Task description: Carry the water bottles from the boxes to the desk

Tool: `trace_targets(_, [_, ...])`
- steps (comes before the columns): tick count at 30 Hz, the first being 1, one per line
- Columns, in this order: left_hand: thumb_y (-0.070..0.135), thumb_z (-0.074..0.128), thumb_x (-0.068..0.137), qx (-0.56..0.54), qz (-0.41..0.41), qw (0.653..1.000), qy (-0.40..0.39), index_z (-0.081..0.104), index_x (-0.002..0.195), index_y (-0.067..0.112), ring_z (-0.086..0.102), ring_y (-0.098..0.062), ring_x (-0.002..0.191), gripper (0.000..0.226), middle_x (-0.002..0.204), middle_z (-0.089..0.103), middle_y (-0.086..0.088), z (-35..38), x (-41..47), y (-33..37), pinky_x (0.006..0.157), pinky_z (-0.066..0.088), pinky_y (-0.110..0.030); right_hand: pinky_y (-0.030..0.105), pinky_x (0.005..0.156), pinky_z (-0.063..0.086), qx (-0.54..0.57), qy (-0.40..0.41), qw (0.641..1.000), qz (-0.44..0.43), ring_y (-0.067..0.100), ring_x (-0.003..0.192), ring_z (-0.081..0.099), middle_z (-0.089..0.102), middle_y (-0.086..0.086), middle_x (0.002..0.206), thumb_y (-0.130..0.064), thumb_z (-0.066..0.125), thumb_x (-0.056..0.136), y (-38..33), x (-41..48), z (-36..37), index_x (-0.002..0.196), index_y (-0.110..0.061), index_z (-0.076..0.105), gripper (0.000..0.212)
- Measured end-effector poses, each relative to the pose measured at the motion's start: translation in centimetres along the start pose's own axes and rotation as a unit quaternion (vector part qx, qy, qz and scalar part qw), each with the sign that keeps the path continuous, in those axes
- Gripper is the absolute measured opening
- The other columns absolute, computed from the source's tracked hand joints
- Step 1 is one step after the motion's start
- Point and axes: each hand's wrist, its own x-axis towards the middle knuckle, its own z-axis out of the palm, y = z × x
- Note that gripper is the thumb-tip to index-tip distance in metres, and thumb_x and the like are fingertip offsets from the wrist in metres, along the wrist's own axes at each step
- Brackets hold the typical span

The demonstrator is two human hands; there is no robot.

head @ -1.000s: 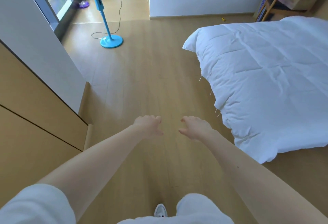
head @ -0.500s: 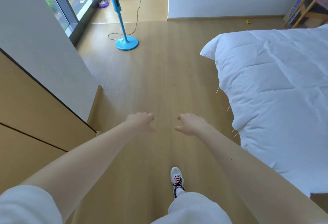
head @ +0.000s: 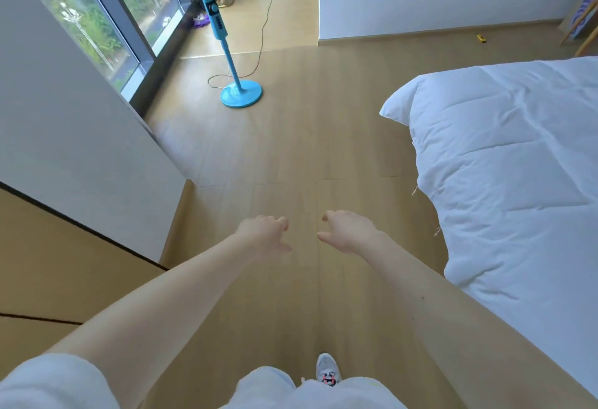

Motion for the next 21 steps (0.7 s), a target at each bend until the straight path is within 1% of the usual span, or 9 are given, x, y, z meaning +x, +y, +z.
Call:
trace_targets(4, [0.046, 0.050, 0.095, 0.004, 0.009, 1.000, -0.001, 0.038, 0.141, 0.020, 0.052, -0.024, 0.120, 0.053, 0.135, 0.053, -0.002, -1.8, 3.0, -0.2, 0.088, 0.045, -0.034, 0.041, 0.098, 0.043, 0.002, -0.004, 1.000, 0.007, 0.027, 0.127, 0.047, 0.047, 0.008, 0.141, -0.043, 0.043, 0.099, 1.4, 2.2, -1.5, 0.143, -0.015, 0.038, 0.052])
trace_targets(9, [0.045, 0.050, 0.095, 0.005, 0.033, 0.999, -0.005, 0.038, 0.140, 0.020, 0.053, -0.024, 0.119, 0.053, 0.136, 0.052, -0.002, -4.4, 7.4, -0.9, 0.088, 0.045, -0.034, 0.038, 0.096, 0.042, 0.000, -0.003, 0.999, 0.038, 0.025, 0.128, 0.046, 0.047, 0.006, 0.142, -0.044, 0.043, 0.099, 3.0, 5.5, -3.9, 0.142, -0.016, 0.039, 0.051])
trace_targets(13, [0.046, 0.051, 0.095, -0.001, 0.058, 0.998, 0.018, 0.040, 0.139, 0.019, 0.054, -0.024, 0.118, 0.053, 0.134, 0.053, -0.004, -7.5, 12.1, -2.3, 0.089, 0.047, -0.035, 0.039, 0.099, 0.043, 0.000, 0.009, 0.998, 0.061, 0.025, 0.128, 0.046, 0.046, 0.006, 0.143, -0.044, 0.044, 0.099, 4.0, 8.8, -6.9, 0.142, -0.015, 0.040, 0.052])
trace_targets(21, [0.047, 0.053, 0.094, 0.000, 0.111, 0.993, 0.032, 0.040, 0.138, 0.018, 0.054, -0.027, 0.117, 0.054, 0.133, 0.054, -0.006, -15.0, 22.8, -5.5, 0.091, 0.047, -0.036, 0.037, 0.095, 0.044, 0.000, 0.031, 0.993, 0.111, 0.023, 0.124, 0.048, 0.049, 0.004, 0.137, -0.041, 0.044, 0.098, 4.6, 17.1, -14.8, 0.137, -0.014, 0.043, 0.047])
